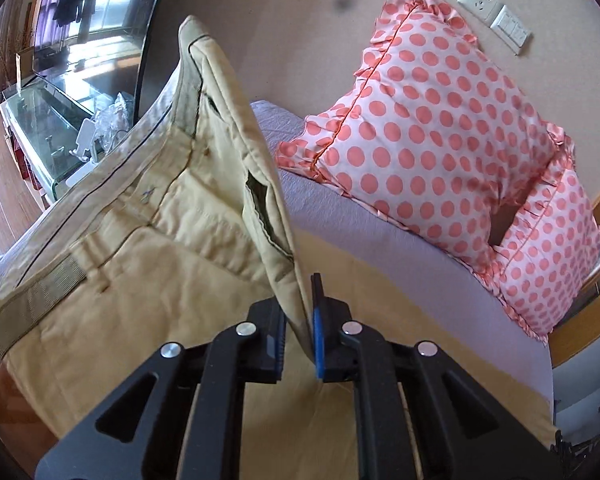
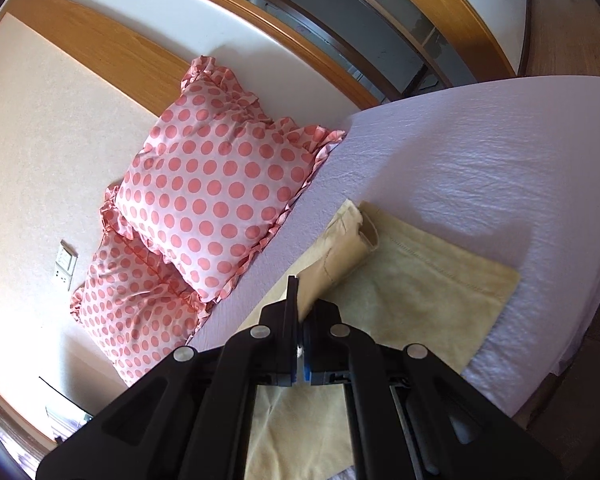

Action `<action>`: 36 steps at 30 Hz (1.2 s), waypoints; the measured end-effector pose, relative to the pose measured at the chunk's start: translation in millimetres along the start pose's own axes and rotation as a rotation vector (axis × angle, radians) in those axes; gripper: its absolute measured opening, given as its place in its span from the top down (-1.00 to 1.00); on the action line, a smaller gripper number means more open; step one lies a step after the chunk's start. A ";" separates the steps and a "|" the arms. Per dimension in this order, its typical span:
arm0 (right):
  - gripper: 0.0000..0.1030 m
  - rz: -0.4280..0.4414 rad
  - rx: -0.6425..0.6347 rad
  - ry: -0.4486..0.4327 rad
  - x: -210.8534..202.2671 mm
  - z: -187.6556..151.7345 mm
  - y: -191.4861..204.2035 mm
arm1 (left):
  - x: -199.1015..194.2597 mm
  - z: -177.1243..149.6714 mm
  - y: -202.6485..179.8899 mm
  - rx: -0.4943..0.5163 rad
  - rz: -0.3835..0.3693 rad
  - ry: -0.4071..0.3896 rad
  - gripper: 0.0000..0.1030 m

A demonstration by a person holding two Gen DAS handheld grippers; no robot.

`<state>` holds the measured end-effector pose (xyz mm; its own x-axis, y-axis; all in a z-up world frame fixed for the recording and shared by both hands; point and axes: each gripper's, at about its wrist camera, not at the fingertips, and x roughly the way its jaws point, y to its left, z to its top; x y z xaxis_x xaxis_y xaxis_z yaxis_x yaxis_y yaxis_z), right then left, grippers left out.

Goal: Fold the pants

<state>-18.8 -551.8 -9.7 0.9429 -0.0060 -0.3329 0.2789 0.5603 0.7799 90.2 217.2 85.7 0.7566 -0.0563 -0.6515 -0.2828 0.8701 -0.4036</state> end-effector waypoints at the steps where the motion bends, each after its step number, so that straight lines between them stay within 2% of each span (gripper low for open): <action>1: 0.97 -0.011 0.010 0.001 -1.5 0.1 -5.1 | -14.9 -19.9 11.2 -0.007 -0.006 -0.005 0.78; 4: 0.97 -0.055 0.030 0.015 -2.8 -3.0 -18.8 | -38.3 -71.0 36.0 -0.025 0.010 0.008 0.75; 8: 0.97 -0.096 0.058 0.038 -2.5 -9.3 -33.3 | -35.7 -109.6 54.9 -0.062 0.033 0.029 0.74; 12: 0.97 -0.108 0.059 0.037 -6.2 -11.7 -38.1 | -43.5 -115.6 59.2 -0.069 0.016 -0.013 0.62; 16: 0.97 -0.129 0.052 0.033 -8.6 -12.8 -36.3 | -44.6 -118.8 62.5 -0.070 -0.010 -0.019 0.61; 23: 0.95 -0.217 -0.063 -0.017 -24.0 -14.8 -20.4 | -47.9 -124.1 65.4 -0.044 -0.053 -0.041 0.60; 26: 0.65 -0.264 -0.054 -0.026 -28.0 -12.7 -21.3 | -47.9 -123.8 67.5 -0.038 -0.073 -0.043 0.56; 28: -0.07 -0.282 -0.028 -0.055 -34.0 -11.6 -25.3 | -51.3 -124.4 68.4 -0.036 -0.078 -0.057 0.34; 33: -0.06 -0.287 -0.059 -0.077 -33.7 -14.5 -24.9 | -65.8 -129.1 77.6 -0.041 -0.061 -0.116 0.04; 36: 0.17 -0.221 -0.068 -0.036 -23.9 -21.6 -22.3 | -73.3 -131.3 91.6 -0.088 -0.064 -0.149 -0.03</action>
<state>-51.5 -546.3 -30.6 0.8665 -0.1640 -0.4715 0.4678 0.5966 0.6521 -68.7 236.8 12.2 0.8520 -0.0314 -0.5226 -0.2768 0.8204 -0.5004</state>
